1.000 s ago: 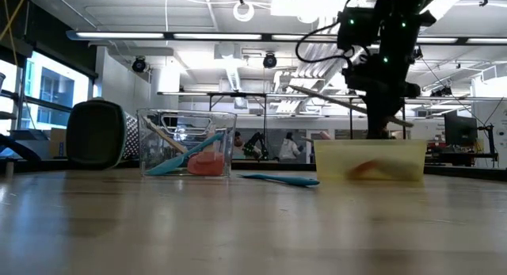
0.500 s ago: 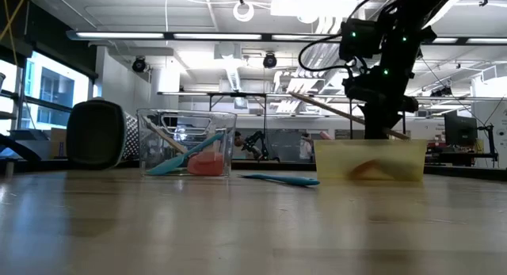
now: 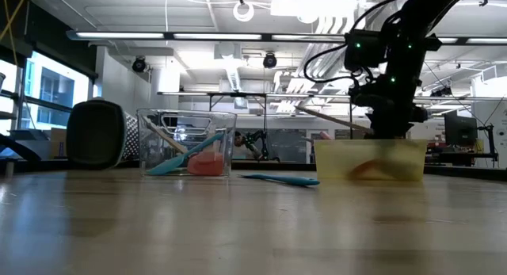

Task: Pick & Place Kitchen Items
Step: Put the light brown wooden serving spoon into the yellow bin, then put the blue spatula into the top transparent bin

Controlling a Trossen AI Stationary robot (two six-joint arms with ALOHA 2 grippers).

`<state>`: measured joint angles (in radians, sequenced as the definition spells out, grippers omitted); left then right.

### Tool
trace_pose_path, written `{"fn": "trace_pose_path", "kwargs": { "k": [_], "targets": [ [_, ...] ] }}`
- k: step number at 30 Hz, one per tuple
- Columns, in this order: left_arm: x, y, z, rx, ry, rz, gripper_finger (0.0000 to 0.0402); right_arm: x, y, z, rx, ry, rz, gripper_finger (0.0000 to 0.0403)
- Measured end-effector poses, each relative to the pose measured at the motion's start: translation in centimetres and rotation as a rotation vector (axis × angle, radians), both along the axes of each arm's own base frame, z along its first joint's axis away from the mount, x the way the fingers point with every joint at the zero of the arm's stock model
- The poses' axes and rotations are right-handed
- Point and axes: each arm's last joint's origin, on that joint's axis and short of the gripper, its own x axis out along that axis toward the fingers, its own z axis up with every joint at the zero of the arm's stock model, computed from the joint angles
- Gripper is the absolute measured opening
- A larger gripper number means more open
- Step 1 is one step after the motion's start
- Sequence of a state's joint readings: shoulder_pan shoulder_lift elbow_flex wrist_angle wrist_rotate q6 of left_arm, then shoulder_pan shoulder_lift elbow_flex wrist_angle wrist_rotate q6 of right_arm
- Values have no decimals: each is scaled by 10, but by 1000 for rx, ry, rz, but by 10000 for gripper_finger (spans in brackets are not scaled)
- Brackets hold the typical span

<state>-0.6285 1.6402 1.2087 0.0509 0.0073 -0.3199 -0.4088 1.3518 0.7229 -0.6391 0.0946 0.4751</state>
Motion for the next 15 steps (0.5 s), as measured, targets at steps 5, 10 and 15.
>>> {"fn": "trace_pose_path", "kwargs": {
  "k": [5, 10, 15],
  "targets": [
    [0, 0, 0, 0, 0, 0, 1, -3, 2, -6, 30, 4, -23, 66],
    [0, 0, 0, 0, 0, 0, 1, -6, 3, -9, 37, 13, -27, 128],
    [0, 0, 0, 0, 0, 0, 1, -3, 2, -9, 25, -14, -29, 177]
  ]
}}
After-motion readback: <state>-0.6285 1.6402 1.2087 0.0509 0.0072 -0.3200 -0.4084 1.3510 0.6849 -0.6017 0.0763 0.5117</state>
